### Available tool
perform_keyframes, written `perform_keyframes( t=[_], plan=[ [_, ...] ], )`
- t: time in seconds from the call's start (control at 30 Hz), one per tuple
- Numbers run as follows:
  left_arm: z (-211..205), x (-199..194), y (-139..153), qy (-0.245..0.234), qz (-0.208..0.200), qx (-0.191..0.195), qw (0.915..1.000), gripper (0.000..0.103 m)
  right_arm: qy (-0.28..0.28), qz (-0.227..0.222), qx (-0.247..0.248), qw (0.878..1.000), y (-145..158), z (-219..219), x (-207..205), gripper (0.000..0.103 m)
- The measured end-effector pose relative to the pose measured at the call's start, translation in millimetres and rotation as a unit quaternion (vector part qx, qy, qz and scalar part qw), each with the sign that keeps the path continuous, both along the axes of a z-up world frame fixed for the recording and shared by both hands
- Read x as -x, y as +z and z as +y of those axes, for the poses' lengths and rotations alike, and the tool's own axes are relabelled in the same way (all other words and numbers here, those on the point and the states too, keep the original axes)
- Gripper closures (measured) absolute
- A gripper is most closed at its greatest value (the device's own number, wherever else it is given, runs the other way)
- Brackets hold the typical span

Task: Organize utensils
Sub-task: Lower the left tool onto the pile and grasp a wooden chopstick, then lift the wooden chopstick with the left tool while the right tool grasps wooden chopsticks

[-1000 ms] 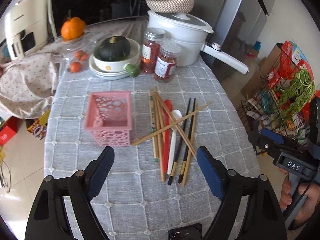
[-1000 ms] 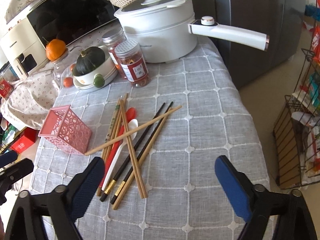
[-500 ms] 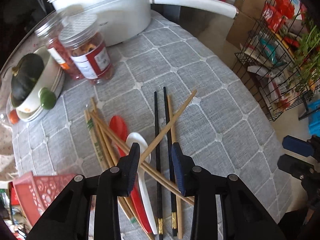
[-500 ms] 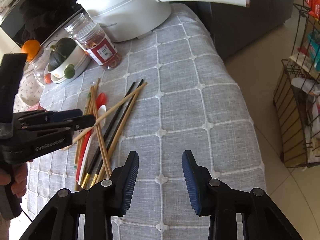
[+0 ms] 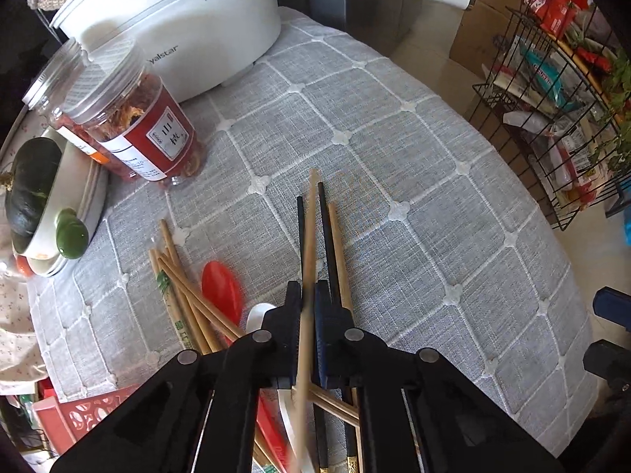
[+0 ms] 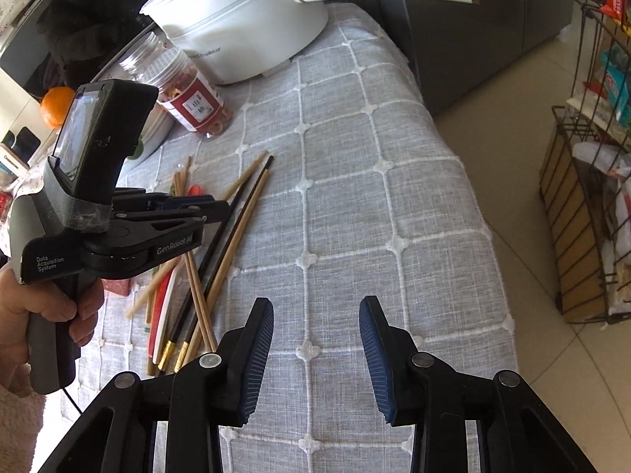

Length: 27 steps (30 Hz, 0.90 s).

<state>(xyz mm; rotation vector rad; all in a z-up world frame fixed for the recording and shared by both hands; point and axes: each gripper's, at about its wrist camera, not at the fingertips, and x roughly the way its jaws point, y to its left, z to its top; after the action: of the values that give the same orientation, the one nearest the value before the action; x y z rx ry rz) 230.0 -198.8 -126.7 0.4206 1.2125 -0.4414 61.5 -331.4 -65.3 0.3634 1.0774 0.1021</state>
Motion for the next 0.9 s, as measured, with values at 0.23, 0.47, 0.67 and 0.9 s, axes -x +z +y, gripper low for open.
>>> perform_keyframes(
  t=[0.23,0.47,0.67,0.9],
  plan=[
    [39,36,54,0.016,-0.051,0.045,0.9976,0.097,0.005,-0.002,0.002,1.0,2,9,-1,0.063],
    [112,98,114,0.073,-0.1,0.111,0.9861,0.097,0.043,-0.003,0.005,0.999,5,40,-7,0.068],
    [176,146,127,0.142,-0.138,0.162,0.9667,0.097,0.09,-0.002,0.007,0.996,12,76,-25,0.07],
    [212,157,123,0.173,-0.164,0.203,0.9497,0.097,0.157,0.009,0.036,0.987,5,109,-62,0.078]
  ],
)
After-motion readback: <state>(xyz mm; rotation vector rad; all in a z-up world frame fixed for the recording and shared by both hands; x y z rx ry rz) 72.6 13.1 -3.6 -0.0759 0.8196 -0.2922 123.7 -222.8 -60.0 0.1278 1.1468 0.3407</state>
